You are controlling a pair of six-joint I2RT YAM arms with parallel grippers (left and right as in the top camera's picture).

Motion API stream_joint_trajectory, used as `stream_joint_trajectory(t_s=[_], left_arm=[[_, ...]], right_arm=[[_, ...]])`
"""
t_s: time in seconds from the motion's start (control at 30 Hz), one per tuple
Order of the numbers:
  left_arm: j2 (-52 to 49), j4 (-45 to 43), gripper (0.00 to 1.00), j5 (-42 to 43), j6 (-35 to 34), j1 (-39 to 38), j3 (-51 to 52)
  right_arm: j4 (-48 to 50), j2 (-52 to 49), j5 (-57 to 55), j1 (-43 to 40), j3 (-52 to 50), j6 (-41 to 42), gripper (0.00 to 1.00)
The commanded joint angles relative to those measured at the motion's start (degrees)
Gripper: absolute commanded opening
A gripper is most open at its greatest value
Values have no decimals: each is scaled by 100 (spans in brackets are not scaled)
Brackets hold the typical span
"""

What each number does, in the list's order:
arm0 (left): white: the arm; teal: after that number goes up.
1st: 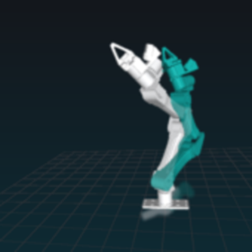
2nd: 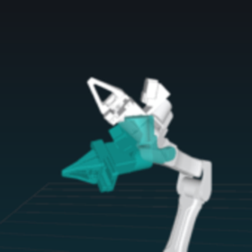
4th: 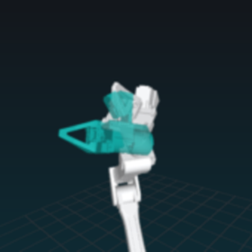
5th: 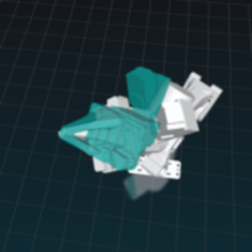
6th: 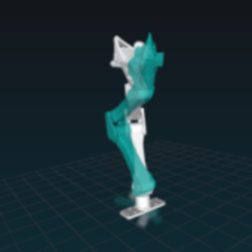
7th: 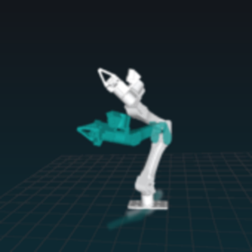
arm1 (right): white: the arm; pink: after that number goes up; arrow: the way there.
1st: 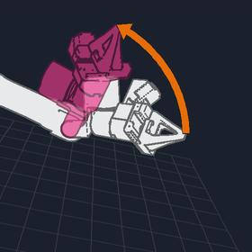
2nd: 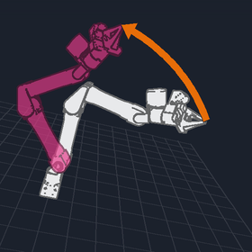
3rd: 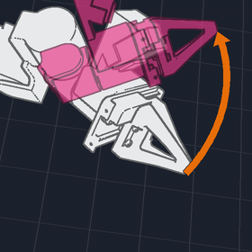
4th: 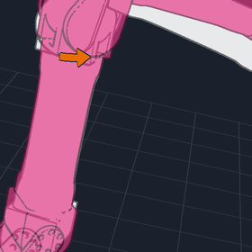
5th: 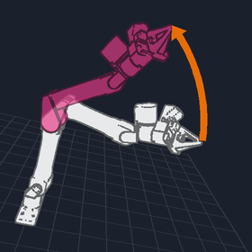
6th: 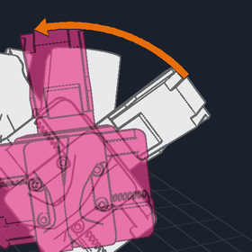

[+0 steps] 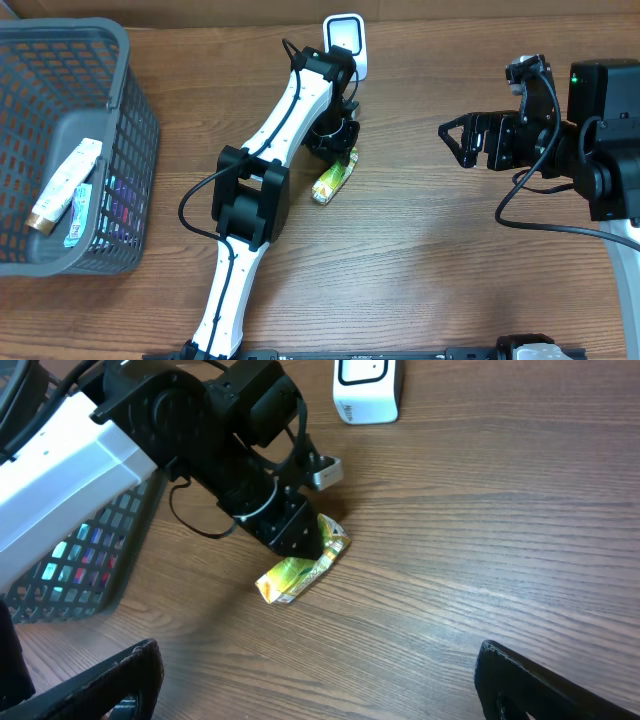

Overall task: Scan the item barcode
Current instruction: 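Carry the juice box out and set it on the table center, then return the left gripper into the basket and grasp the mint-green packet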

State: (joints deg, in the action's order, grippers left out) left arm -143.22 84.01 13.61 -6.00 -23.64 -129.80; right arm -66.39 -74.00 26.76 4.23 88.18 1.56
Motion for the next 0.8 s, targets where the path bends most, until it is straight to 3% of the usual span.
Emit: stream_joint_trajectory(t_s=[0.0,0.2,0.37,0.6,0.77], left_arm=[[66,337,32,-205,0,79,-507],[107,1285,34,-201,22,426,-2422],[846,1281,54,42,-7,748,-3359],[2516,1281,50,-184,-234,1534,-3423],[3768,1281,52,-719,-439,2680,-3346]], right_arm=[[57,4,31,26,146,17,100],[59,4,33,26,146,17,100],[42,4,33,26,146,17,100],[52,4,33,26,146,17,100],[50,4,33,26,146,17,100]])
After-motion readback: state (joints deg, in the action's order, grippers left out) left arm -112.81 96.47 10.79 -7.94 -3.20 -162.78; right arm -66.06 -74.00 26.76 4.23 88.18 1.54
